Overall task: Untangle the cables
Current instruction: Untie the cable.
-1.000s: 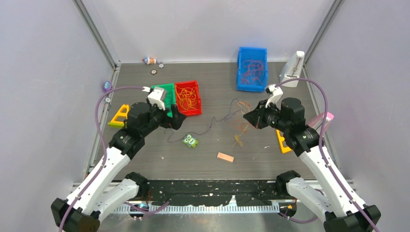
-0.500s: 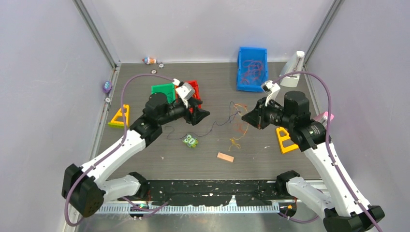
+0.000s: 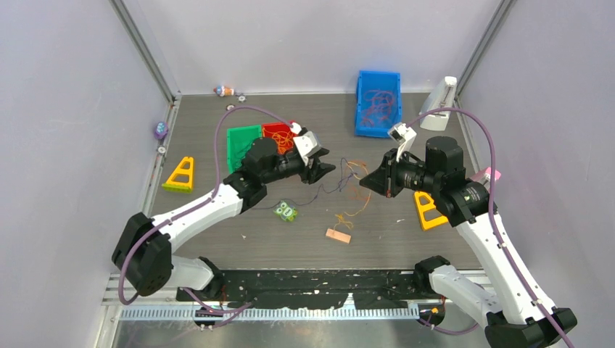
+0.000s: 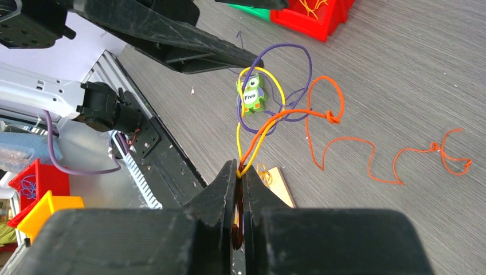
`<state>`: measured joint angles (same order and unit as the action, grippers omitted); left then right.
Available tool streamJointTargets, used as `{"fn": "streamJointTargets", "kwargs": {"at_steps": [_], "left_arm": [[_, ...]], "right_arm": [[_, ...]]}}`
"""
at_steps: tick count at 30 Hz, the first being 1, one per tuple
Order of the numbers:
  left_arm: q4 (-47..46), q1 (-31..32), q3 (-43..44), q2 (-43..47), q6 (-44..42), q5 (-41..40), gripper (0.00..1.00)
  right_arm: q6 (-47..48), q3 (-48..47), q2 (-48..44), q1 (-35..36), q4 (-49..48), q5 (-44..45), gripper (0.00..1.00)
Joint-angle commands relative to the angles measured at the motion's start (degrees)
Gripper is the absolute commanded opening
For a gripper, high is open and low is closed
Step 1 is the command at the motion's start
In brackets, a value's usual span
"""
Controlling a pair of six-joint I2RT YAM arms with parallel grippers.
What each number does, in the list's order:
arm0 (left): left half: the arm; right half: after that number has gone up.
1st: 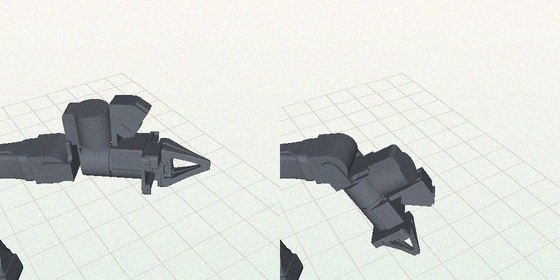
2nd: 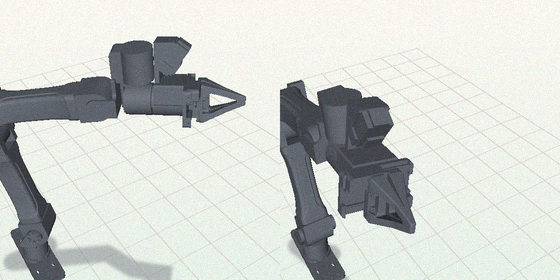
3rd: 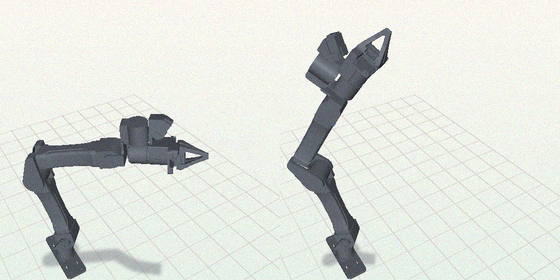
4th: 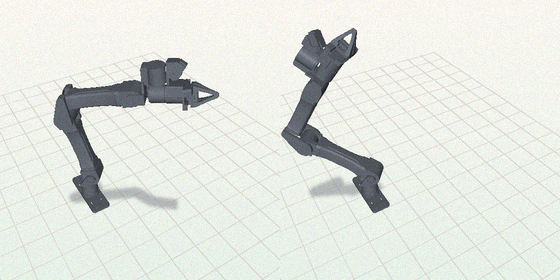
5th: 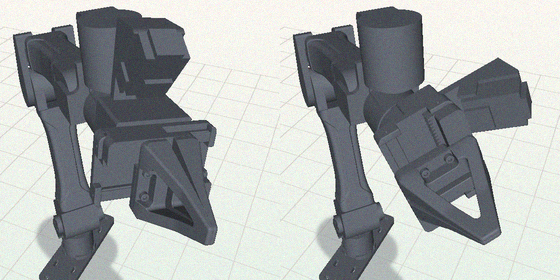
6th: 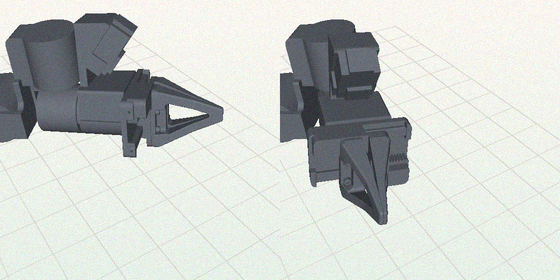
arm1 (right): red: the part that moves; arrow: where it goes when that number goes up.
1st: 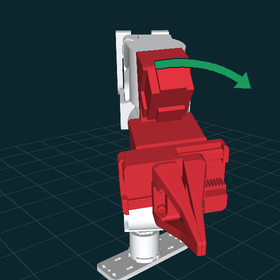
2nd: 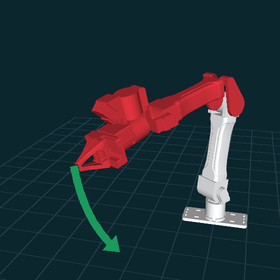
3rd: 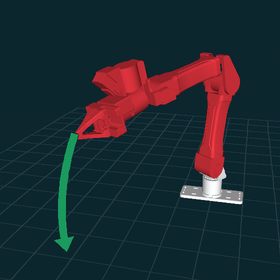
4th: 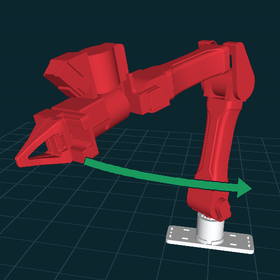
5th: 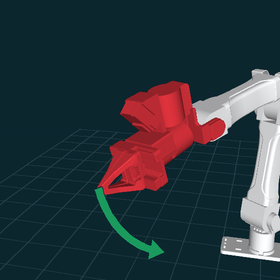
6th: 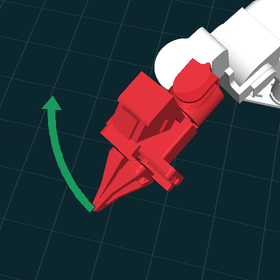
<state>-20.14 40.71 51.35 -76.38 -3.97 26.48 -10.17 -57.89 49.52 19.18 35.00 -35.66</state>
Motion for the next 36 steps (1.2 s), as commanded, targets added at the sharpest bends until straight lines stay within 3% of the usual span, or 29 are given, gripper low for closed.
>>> {"fn": "streamJointTargets", "kwargs": {"at_steps": [1, 7, 10, 12, 14, 15, 18, 24, 30, 36], "left_arm": [[-6.4, 2.4, 4.0, -1.88, -4.16, -1.86, 0.48], [-6.11, 4.71, 6.35, -4.7, -6.66, -5.48, 0.47], [-5.71, 5.76, 8.23, -6.53, -7.14, -7.46, 0.41], [-5.89, 6.39, 9.35, -7.68, -7.14, -8.74, 0.28], [-6.86, 6.73, 9.46, -8.12, -6.66, -10.6, 0.03], [-7.99, 6.75, 8.8, -7.79, -5.77, -12.17, 0.0], [-10.27, 6.64, 5.67, -4.7, -2.85, -20.65, 0.0], [-2.98, 3.89, -0.8, 5.97, 1.33, -38.16, 0.0], [13.44, -6.59, -6.83, 18.49, 14.03, -40.09, 0.0], [34.02, -6.91, -7.71, 22.36, 17.37, -42.54, 0.0]], "right_arm": [[0.47, -1.87, -0.45, 0.33, -1.64, -2.59, 0.06], [0.16, -1.75, -0.33, 0.38, -2.09, -3.34, 0.06], [0.13, -1.5, -0.36, 0.34, -2.22, -3.65, 0.05], [0.06, -1.3, -0.45, 0.32, -2.37, -3.85, 0.06], [-0.01, -1.08, -0.7, 0.35, -2.39, -3.41, 0.06], [-0.02, -0.8, -0.86, 0.4, -2.44, -2.23, 0.05], [-1.24, 0.48, -1.66, 0.29, -2.32, 4.26, 0.06], [-6.9, 8.51, -3.1, 0.1, -3.98, 27.16, 0.05], [-12.17, 14.71, -3.33, -0.95, -4.71, 43.28, 0.05], [-12.92, 17.14, -4.35, -1.25, -7.72, 42.85, 0.05]]}}
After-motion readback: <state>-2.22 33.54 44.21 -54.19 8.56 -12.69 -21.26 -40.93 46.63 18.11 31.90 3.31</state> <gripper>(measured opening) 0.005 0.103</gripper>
